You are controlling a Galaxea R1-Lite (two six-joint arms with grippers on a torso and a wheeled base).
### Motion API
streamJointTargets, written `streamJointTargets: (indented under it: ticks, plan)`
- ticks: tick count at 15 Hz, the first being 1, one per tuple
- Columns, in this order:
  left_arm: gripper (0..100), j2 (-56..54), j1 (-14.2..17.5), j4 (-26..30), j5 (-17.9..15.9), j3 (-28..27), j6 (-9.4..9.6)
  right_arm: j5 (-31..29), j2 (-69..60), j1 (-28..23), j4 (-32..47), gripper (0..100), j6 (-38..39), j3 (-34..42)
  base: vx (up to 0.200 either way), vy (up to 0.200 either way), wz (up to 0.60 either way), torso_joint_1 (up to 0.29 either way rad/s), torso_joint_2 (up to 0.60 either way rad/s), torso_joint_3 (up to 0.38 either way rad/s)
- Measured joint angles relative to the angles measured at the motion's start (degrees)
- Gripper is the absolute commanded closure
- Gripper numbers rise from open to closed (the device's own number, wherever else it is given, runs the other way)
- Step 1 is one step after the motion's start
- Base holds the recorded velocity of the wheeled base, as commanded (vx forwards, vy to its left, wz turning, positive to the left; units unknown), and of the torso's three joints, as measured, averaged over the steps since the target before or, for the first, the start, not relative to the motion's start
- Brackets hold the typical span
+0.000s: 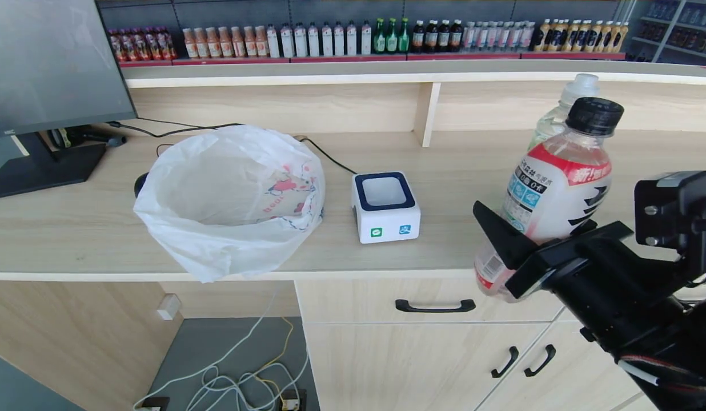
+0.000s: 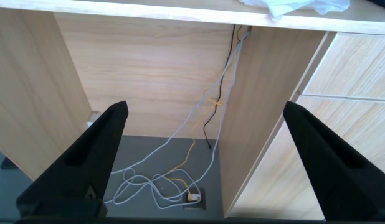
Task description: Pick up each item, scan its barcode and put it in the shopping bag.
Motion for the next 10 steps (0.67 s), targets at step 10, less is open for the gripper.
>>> streamJointTargets:
  ticks: [10]
  plan:
    - [0,0.0,0.0,0.0,0.0,0.0,-0.13,4.7,-4.9,-2.6,-0.5,100,2.1,2.7,0.0,0.14,0.0,0.0,0.0,0.002]
